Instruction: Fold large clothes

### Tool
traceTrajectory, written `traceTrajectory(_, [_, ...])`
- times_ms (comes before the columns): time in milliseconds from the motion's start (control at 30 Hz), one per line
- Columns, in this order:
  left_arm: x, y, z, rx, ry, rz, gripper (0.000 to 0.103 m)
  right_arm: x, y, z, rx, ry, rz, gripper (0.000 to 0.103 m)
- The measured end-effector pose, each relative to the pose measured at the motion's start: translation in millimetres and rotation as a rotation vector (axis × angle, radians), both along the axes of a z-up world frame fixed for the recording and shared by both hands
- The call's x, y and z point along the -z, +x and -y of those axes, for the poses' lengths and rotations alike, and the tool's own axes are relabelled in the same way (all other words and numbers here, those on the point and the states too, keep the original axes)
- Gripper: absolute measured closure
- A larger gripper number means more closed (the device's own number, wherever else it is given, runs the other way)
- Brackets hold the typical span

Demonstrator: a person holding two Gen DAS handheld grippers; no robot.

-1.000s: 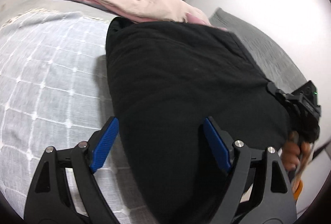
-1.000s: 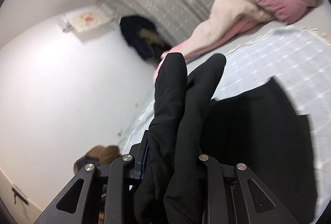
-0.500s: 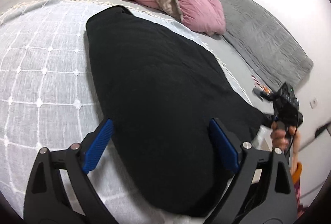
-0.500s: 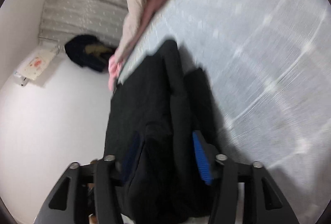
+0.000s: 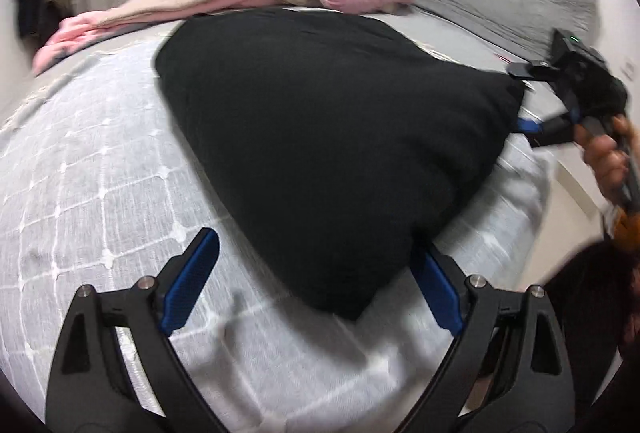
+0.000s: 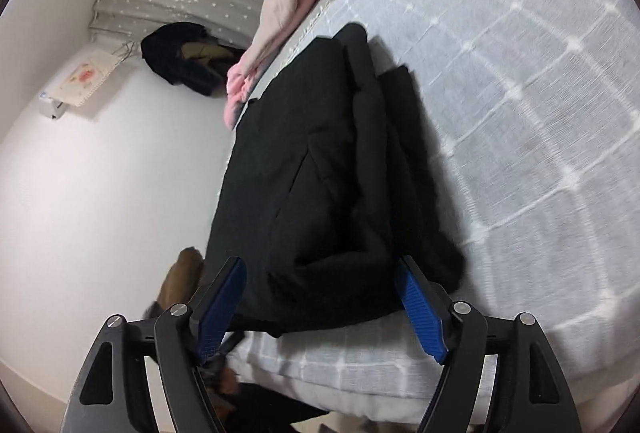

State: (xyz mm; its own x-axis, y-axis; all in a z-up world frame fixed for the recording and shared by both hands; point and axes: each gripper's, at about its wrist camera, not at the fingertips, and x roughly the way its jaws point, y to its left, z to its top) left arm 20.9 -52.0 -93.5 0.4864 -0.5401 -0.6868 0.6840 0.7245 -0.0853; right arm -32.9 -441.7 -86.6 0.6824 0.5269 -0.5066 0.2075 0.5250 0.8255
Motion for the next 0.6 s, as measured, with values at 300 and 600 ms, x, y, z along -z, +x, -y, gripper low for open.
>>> traceTrajectory(300, [7.4, 15.5, -0.2, -0.13, 0.176, 0.086, 0.04, -28.1, 10.0, -15.8, 0.105, -0.136, 0.104, 0.077])
traceTrajectory(600, [-0.3, 5.2, -5.1, 0.033, 0.189, 0.071, 0.042, 7.8, 14.6, -17.4, 0.032, -0.196, -0.025, 0.071])
